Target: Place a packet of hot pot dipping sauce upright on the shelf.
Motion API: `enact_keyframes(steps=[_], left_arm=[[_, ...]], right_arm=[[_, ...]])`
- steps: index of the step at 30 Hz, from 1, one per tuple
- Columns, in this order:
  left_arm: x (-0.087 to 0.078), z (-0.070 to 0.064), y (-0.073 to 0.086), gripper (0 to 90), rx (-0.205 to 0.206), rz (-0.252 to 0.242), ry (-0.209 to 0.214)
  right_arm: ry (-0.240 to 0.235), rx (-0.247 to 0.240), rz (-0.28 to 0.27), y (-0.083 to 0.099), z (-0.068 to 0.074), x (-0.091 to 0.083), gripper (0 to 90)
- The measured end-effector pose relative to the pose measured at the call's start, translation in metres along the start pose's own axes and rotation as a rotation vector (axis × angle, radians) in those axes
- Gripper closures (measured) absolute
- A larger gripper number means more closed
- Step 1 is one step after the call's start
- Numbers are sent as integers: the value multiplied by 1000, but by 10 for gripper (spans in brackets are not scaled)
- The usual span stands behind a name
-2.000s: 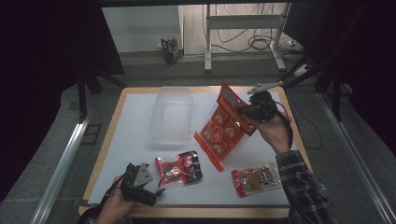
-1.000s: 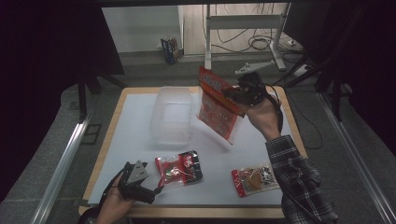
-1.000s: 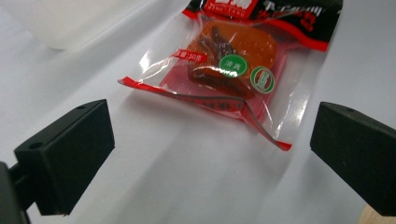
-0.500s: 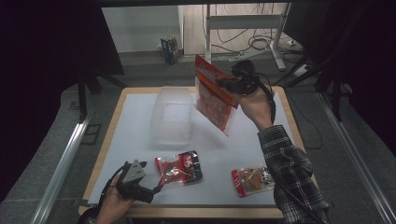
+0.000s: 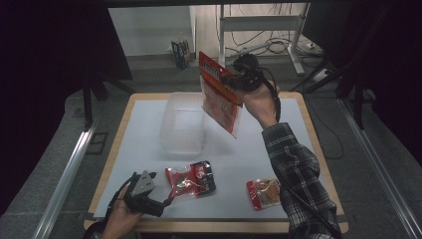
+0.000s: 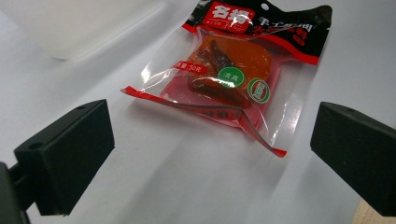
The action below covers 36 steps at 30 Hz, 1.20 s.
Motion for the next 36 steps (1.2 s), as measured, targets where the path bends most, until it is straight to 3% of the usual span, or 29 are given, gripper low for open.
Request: enact_keyframes(steps=[17,28,36], left_arm=[[-1,0,-1,0,-4,-11,-4],[0,0,0,0,4,0,0],[0,-1,0,0,8,7,1]], right_arm=[[-19,12,-25,-36,14,45,889],[-7,6,-27,-55,22,71,890],[13,27,-31,-63,26,97,890]])
Point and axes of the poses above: each handheld gripper's, and its own axes: x roughly forward along the jaws, y roughly out of its underside, z roughly to its left, the point moved 6 cm from there along x, roughly forward along the jaws, and after that the axes turned 10 degrees about -x, right-handed, at the moved point
